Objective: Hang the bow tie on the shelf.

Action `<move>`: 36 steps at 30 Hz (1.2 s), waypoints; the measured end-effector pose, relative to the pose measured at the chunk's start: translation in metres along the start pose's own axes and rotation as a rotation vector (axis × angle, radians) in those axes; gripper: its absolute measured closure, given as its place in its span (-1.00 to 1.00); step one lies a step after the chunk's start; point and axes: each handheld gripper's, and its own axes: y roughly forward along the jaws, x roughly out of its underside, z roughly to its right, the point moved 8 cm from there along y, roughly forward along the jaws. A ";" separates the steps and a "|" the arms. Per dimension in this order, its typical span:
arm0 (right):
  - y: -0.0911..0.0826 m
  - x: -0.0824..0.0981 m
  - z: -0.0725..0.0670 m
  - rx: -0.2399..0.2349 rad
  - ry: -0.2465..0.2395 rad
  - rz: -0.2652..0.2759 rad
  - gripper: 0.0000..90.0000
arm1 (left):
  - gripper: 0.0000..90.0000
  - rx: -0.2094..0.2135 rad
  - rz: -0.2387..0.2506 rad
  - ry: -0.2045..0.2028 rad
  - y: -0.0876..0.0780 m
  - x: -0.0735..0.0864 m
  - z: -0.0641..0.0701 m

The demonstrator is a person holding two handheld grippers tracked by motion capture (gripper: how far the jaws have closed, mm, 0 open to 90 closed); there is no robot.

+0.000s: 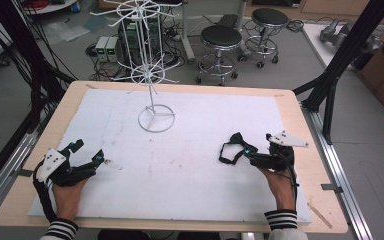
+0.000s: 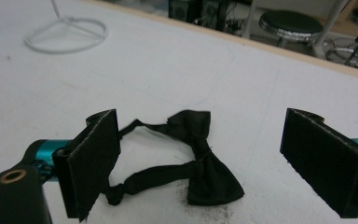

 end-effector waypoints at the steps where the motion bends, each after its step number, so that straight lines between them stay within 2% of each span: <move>1: 0.002 -0.001 0.001 -0.003 -0.013 -0.013 -0.74 | -0.66 0.000 0.002 0.000 0.000 0.000 0.000; 4: 0.009 -0.002 0.004 -0.003 -0.044 -0.057 -0.65 | -0.66 0.000 -0.001 0.002 0.000 0.000 0.000; 6: 0.012 -0.002 0.006 -0.002 -0.047 -0.092 -0.64 | -0.66 0.000 -0.001 0.001 0.000 0.000 0.000; 10: 0.019 -0.005 0.010 -0.017 -0.075 -0.121 -0.49 | -0.66 0.000 -0.002 0.002 0.000 0.000 0.000; 13: 0.025 -0.002 0.015 -0.005 -0.090 -0.166 -0.46 | -0.66 -0.001 -0.001 0.002 0.000 0.000 0.000; 15: 0.029 0.002 0.015 -0.027 -0.093 -0.198 -0.43 | -0.66 0.000 -0.001 0.000 0.000 0.000 0.000; 18: 0.035 0.004 0.016 -0.031 -0.107 -0.226 -0.34 | -0.66 0.000 0.000 0.000 0.000 0.000 0.000; 21: 0.040 0.002 0.018 -0.032 -0.102 -0.245 -0.32 | -0.66 -0.001 0.000 -0.002 0.000 0.000 0.000; 25: 0.046 0.001 0.018 -0.055 -0.083 -0.248 -0.24 | -0.66 -0.004 0.000 -0.004 0.000 0.000 0.000; 28: 0.051 0.009 0.020 -0.050 -0.088 -0.303 -0.22 | -0.66 -0.002 0.000 -0.003 0.000 0.000 0.000; 32: 0.056 0.013 0.020 -0.059 -0.087 -0.330 -0.03 | -0.66 -0.004 0.000 -0.004 0.000 0.000 0.000; 36: 0.060 0.018 0.018 -0.074 -0.086 -0.368 0.04 | -0.66 -0.005 0.000 -0.005 0.000 0.000 0.000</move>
